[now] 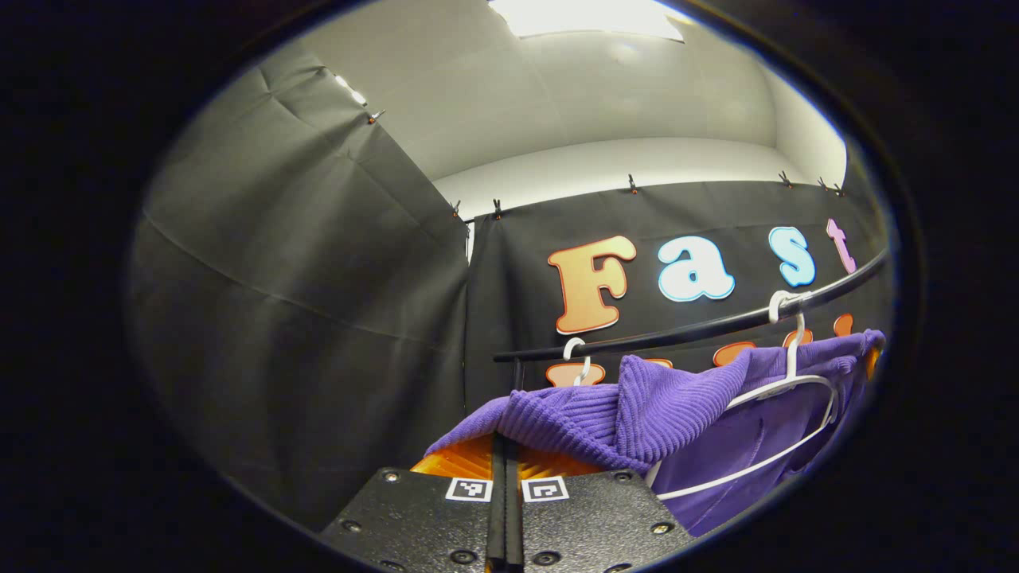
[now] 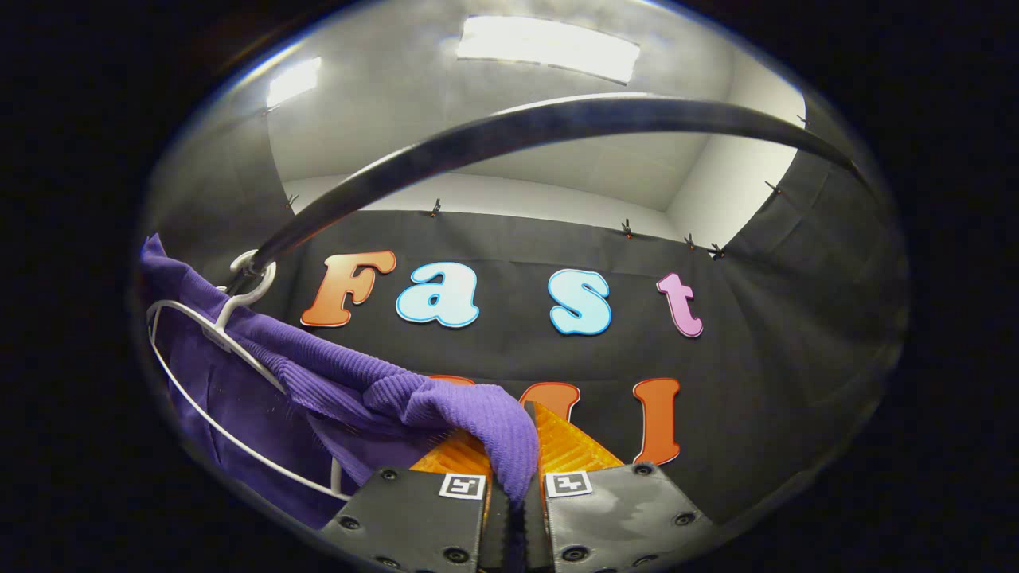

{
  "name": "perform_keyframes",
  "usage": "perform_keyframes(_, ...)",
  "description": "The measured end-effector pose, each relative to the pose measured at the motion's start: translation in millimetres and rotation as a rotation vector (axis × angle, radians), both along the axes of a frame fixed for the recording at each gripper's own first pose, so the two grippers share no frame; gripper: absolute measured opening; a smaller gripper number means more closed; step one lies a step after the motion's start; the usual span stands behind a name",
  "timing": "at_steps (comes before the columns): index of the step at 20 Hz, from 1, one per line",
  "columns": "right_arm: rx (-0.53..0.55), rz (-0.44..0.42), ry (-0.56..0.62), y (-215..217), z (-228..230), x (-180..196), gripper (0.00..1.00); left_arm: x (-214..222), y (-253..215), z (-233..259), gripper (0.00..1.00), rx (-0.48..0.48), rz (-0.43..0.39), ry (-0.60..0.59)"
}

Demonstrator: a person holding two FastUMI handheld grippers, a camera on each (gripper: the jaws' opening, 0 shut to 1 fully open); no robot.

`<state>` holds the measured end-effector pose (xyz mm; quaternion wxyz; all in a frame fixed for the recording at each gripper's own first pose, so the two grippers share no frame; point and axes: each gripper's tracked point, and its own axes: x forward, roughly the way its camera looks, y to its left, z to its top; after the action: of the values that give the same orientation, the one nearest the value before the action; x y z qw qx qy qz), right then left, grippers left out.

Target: Grasp the clothes on the hanger with both hands and then place them into the laundry hamper below.

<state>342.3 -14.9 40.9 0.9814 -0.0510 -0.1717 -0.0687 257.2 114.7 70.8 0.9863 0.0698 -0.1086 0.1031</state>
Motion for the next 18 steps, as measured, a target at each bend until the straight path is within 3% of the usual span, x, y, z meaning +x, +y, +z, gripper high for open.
perform_keyframes(7,-0.021,-0.027,0.027,-20.8,-7.2,45.0,0.14,30.2,-12.8,-19.9,0.0,-0.017,-0.072,0.058)
perform_keyframes(14,-0.046,0.002,0.079,-0.4,-32.3,63.2,0.15,43.2,3.0,-67.3,0.0,-0.053,-0.053,0.163)
perform_keyframes(18,-0.072,0.036,0.12,10.0,-58.8,69.9,0.14,43.9,16.0,-102.0,0.0,-0.124,-0.034,0.228)
